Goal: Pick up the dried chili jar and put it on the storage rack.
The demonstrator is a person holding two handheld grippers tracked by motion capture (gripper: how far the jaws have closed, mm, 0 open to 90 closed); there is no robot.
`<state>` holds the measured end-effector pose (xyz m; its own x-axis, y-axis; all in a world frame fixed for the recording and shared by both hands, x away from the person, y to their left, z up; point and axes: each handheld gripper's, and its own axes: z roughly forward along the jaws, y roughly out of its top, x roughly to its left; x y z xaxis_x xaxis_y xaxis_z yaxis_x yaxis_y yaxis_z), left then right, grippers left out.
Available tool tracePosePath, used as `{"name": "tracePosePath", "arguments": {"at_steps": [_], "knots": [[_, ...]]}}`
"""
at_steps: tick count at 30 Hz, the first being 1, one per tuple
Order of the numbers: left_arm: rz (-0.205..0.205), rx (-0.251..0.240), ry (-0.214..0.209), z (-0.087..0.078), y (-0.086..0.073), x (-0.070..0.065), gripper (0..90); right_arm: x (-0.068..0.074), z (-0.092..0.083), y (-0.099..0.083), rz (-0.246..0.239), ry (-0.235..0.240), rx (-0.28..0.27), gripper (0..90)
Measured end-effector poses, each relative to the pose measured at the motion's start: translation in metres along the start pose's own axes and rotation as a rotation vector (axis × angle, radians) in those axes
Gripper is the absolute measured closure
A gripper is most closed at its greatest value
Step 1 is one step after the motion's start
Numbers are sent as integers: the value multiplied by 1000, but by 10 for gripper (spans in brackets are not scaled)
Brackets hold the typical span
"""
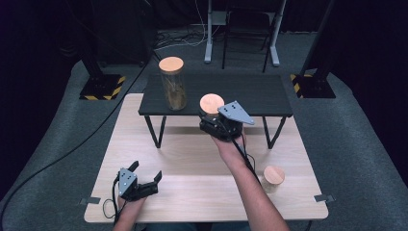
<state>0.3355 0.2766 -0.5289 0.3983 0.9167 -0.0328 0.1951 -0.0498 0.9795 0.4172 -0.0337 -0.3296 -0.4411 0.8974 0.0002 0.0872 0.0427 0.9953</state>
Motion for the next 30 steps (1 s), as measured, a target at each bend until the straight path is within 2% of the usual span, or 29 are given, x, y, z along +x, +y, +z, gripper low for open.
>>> {"name": "tracePosePath", "arguments": {"at_steps": [13, 18, 30], "knots": [[0, 0, -4, 0, 0, 0, 0, -8, 6, 9, 18, -25, 12, 244], [2, 0, -4, 0, 0, 0, 0, -10, 8, 12, 10, -34, 13, 245], [-1, -2, -10, 0, 0, 0, 0, -14, 21, 19, 15, -64, 31, 245]]}}
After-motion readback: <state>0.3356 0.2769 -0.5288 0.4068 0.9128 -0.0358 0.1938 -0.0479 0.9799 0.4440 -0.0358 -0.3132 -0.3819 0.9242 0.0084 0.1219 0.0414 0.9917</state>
